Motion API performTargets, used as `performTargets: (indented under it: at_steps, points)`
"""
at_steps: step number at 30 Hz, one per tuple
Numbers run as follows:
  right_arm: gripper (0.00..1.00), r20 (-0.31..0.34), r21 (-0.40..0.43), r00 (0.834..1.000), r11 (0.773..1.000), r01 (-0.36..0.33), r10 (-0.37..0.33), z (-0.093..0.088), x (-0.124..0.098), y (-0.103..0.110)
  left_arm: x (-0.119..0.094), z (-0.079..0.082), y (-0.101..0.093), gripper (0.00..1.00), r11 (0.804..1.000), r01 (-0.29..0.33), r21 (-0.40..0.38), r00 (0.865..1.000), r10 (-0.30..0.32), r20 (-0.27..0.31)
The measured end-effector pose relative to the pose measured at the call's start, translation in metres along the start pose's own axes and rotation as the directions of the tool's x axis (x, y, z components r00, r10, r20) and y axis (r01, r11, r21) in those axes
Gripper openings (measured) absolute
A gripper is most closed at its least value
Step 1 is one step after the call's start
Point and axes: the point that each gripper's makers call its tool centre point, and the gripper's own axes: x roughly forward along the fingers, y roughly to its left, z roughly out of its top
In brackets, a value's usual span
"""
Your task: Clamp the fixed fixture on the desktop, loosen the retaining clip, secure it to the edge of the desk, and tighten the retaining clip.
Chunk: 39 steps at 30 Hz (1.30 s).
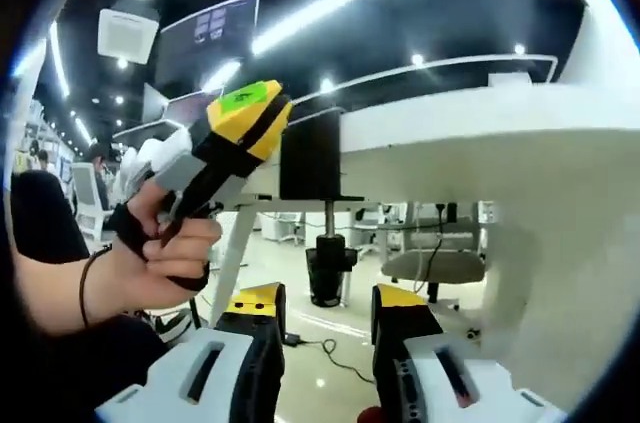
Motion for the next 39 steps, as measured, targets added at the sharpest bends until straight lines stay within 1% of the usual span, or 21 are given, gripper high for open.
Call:
performTargets:
  at_steps: [2, 5, 7, 8, 9, 13, 15, 17, 18, 19, 20, 21, 23, 25, 28, 29, 32, 34, 35, 37, 39]
  points:
    - [0.33, -0.009, -0.026, 1.000, 1.000, 0.007, -0.008, 0.003, -0.011, 0.001, 0.000, 0.001, -0.005, 0.07, 1.000, 0.005, 0.004, 1.000, -0.005, -0.003]
    - [0.33, 0.003, -0.045, 1.000, 0.999, 0.008, -0.008, 0.021, -0.023, 0.008, -0.002, 0.003, -0.016, 0.07, 1.000, 0.009, 0.013, 1.000, -0.009, -0.016]
    - [0.33, 0.021, -0.052, 1.000, 0.999, 0.013, -0.012, 0.033, -0.029, 0.007, -0.001, 0.013, -0.026, 0.08, 1.000, 0.023, 0.011, 1.000, -0.023, -0.009]
    - [0.33, 0.038, -0.053, 0.999, 0.999, 0.012, -0.010, 0.047, -0.032, 0.012, 0.001, 0.025, -0.032, 0.08, 0.999, 0.034, -0.022, 0.999, -0.034, 0.027]
    - [0.33, 0.061, -0.050, 0.998, 0.999, 0.006, -0.003, 0.062, -0.036, 0.017, 0.003, 0.031, -0.035, 0.09, 0.999, 0.040, -0.023, 0.999, -0.039, 0.031]
    - [0.33, 0.162, -0.073, 0.986, 0.997, -0.028, 0.039, 0.116, -0.047, 0.024, 0.008, 0.074, -0.060, 0.09, 0.998, 0.049, 0.045, 0.997, -0.052, 0.056]
    - [0.33, 0.214, -0.088, 0.974, 0.995, -0.051, 0.069, 0.143, -0.051, 0.027, 0.007, 0.101, -0.073, 0.09, 0.996, 0.034, 0.077, 0.997, -0.039, 0.064]
    - [0.32, 0.247, -0.120, 0.966, 0.992, -0.049, 0.078, 0.164, -0.055, 0.026, 0.001, 0.135, -0.089, 0.09, 0.995, 0.034, 0.094, 0.993, -0.044, 0.112]
    - [0.32, 0.288, -0.122, 0.954, 0.991, -0.052, 0.085, 0.182, -0.059, 0.025, -0.002, 0.151, -0.095, 0.09, 0.992, 0.022, 0.123, 0.992, -0.037, 0.120]
    - [0.31, 0.308, -0.108, 0.947, 0.992, -0.058, 0.089, 0.190, -0.061, 0.025, -0.007, 0.166, -0.100, 0.10, 0.987, 0.004, 0.163, 0.991, -0.025, 0.132]
    - [0.30, 0.347, -0.089, 0.933, 0.994, -0.067, 0.094, 0.204, -0.065, 0.024, -0.010, 0.174, -0.103, 0.10, 0.983, -0.003, 0.183, 0.991, -0.021, 0.131]
    - [0.30, 0.367, -0.076, 0.925, 0.994, -0.074, 0.097, 0.213, -0.068, 0.024, -0.015, 0.184, -0.107, 0.11, 0.982, -0.021, 0.186, 0.993, -0.002, 0.122]
    - [0.30, 0.398, -0.093, 0.912, 0.993, -0.074, 0.105, 0.228, -0.073, 0.025, -0.024, 0.209, -0.113, 0.12, 0.967, -0.059, 0.249, 0.991, 0.026, 0.132]
    - [0.30, 0.418, -0.097, 0.901, 0.992, -0.085, 0.118, 0.240, -0.076, 0.028, -0.033, 0.230, -0.119, 0.14, 0.943, -0.109, 0.315, 0.987, 0.064, 0.148]
    - [0.30, 0.444, -0.154, 0.881, 0.982, -0.105, 0.164, 0.257, -0.082, 0.039, -0.040, 0.256, -0.140, 0.15, 0.932, -0.111, 0.346, 0.987, 0.062, 0.151]
    - [0.30, 0.451, -0.176, 0.875, 0.979, -0.105, 0.175, 0.263, -0.084, 0.042, -0.041, 0.264, -0.144, 0.15, 0.914, -0.113, 0.389, 0.987, 0.059, 0.149]
    - [0.30, 0.473, -0.206, 0.862, 0.974, -0.095, 0.184, 0.278, -0.088, 0.044, -0.044, 0.283, -0.156, 0.15, 0.876, -0.133, 0.465, 0.987, 0.074, 0.142]
    - [0.30, 0.519, -0.199, 0.835, 0.976, -0.090, 0.183, 0.292, -0.094, 0.042, -0.048, 0.288, -0.163, 0.15, 0.872, -0.134, 0.472, 0.988, 0.077, 0.137]
    - [0.30, 0.541, -0.192, 0.821, 0.978, -0.088, 0.180, 0.298, -0.097, 0.039, -0.051, 0.290, -0.166, 0.15, 0.862, -0.139, 0.488, 0.987, 0.084, 0.135]
    - [0.30, 0.572, -0.190, 0.802, 0.979, -0.076, 0.173, 0.305, -0.099, 0.033, -0.056, 0.291, -0.168, 0.15, 0.855, -0.150, 0.497, 0.986, 0.096, 0.133]
    - [0.29, 0.571, -0.199, 0.802, 0.978, -0.070, 0.173, 0.305, -0.096, 0.028, -0.067, 0.281, -0.170, 0.15, 0.846, -0.154, 0.511, 0.988, 0.117, 0.104]
